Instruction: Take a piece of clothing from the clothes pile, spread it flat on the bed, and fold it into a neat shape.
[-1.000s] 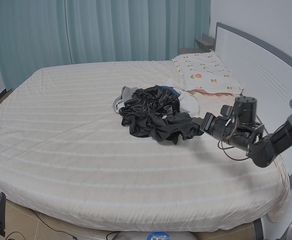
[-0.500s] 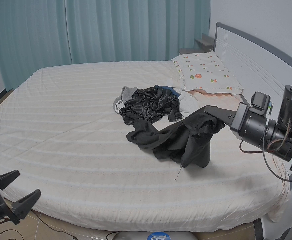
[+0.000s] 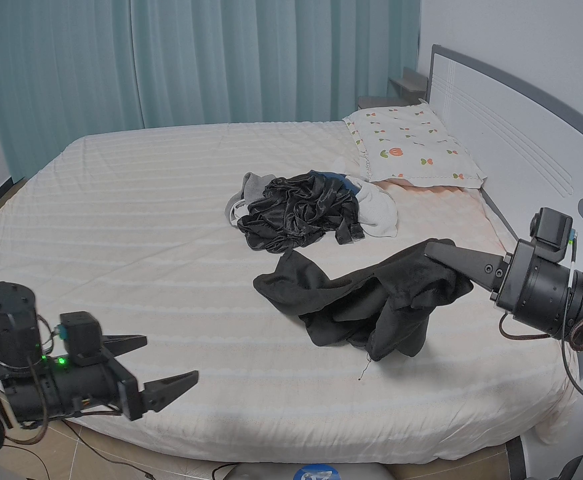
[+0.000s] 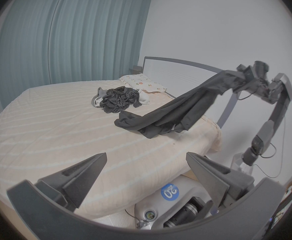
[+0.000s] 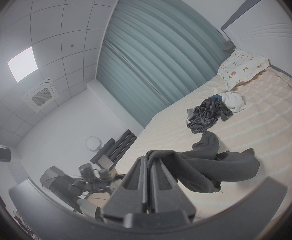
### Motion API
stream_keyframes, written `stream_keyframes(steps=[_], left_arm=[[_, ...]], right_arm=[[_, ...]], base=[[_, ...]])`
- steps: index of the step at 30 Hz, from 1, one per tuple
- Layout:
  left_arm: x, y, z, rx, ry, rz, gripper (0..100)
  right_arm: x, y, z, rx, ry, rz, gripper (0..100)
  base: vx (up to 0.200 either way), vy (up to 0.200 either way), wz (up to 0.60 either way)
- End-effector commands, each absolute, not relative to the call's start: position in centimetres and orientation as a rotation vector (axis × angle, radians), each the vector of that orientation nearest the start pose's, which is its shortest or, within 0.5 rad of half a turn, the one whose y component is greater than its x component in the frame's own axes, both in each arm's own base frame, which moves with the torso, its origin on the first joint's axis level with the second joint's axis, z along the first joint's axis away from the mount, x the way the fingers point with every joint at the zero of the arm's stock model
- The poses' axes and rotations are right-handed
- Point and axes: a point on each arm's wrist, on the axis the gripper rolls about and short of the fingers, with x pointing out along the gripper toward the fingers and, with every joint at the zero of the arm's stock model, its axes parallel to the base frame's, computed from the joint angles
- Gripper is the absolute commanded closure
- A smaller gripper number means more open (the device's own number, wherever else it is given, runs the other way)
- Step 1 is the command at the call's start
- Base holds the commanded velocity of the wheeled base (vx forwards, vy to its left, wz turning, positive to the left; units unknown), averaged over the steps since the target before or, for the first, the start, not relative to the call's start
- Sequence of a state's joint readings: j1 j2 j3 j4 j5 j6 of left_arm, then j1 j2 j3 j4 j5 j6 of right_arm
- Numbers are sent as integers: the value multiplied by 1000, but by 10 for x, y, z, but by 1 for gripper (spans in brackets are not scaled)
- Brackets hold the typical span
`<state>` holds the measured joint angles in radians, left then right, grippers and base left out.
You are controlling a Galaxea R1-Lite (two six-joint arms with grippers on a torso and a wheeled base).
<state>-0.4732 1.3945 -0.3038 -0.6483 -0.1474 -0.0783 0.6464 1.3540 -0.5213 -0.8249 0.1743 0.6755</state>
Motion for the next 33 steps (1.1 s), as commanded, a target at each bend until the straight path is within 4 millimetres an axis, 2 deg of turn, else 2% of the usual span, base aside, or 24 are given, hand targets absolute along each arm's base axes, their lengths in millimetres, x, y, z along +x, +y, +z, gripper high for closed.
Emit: stream_keyframes(steps=[1, 11, 23, 27, 28, 33], left_arm=[[216, -151, 84, -2, 565, -583, 0], [262, -192, 65, -1, 541, -562, 0], [297, -215, 43, -71, 480, -553, 0], [309, -224, 44, -152, 461, -510, 0], [317, -228, 44, -185, 442, -471, 0], [335, -231, 32, -198, 429, -407, 0]], right_arm=[[159, 129, 212, 633, 294, 807, 100], [165, 134, 218, 637, 280, 811, 100], [172, 139, 221, 638, 273, 813, 100], [173, 140, 223, 640, 265, 816, 100], [173, 140, 226, 643, 255, 820, 100], [172, 139, 235, 651, 224, 829, 100]], base=[[0, 0, 0], [0, 0, 0], [0, 0, 0], [0, 0, 0], [0, 0, 0], [0, 0, 0]])
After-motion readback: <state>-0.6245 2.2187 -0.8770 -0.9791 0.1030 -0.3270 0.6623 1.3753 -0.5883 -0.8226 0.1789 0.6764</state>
